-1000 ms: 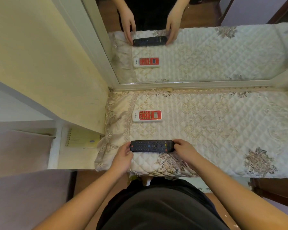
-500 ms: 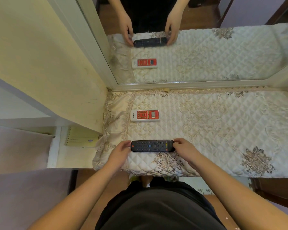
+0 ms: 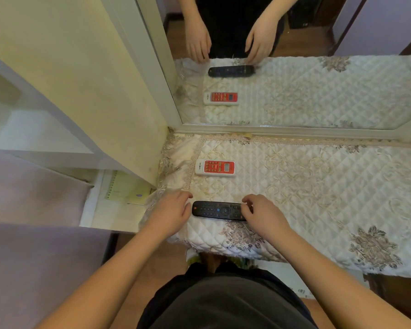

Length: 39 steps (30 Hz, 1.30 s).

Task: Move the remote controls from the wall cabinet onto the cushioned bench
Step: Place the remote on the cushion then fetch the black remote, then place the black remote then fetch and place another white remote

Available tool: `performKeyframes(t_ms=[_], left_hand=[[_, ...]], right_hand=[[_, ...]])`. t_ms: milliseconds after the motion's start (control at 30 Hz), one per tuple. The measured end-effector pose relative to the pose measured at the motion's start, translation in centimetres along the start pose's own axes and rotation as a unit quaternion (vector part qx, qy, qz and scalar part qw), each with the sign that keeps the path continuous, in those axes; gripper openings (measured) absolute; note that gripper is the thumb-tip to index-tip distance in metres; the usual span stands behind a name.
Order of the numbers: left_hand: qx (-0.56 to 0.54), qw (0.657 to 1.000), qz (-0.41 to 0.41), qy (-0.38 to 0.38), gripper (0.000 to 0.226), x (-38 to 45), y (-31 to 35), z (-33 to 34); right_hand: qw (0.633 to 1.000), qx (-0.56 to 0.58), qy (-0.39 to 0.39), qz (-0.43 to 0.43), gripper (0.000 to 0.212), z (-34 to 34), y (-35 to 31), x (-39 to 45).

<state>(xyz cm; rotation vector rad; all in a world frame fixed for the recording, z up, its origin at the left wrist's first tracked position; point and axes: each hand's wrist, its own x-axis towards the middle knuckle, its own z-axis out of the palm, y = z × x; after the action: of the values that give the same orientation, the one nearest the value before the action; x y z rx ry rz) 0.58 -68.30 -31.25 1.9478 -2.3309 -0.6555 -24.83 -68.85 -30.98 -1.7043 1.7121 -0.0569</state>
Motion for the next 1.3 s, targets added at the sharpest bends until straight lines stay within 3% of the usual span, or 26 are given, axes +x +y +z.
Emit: performKeyframes(t_ms=[133,300,500,833,1000,1300], left_hand=[[0.12,0.992,0.036,0.034,0.039,-1.5,1.0,0.3],[0.101,0.991,0.03,0.088,0.033,-4.1,1.3,1.0],[0.141,0.988,-0.065,0.017,0.053,-8.4,0.1,1.8],[0.117,0.969,-0.2,0.089,0.057,-16.8,-2.1,1.0],[0.084,0.953,-0.263,0.127,0.057,-22.9,-4.5,0.1],[0.004,0.914,-0.387,0.122,0.064,-37.1,-7.0,1.8]], right_hand=[[0.987,-0.13,0.045,-0.084,0.04,1.4,-0.8,-0.9],[0.966,-0.19,0.045,-0.169,0.037,3.5,-2.0,-1.0],[0.945,-0.21,0.061,-0.243,0.045,4.8,-5.1,-1.1],[0.896,-0.262,0.005,-0.358,0.057,8.5,-11.6,-4.2],[0.846,-0.3,-0.025,-0.439,0.056,11.8,-15.7,-7.2],[0.79,-0.329,-0.044,-0.516,0.056,19.3,-22.2,-16.6]])
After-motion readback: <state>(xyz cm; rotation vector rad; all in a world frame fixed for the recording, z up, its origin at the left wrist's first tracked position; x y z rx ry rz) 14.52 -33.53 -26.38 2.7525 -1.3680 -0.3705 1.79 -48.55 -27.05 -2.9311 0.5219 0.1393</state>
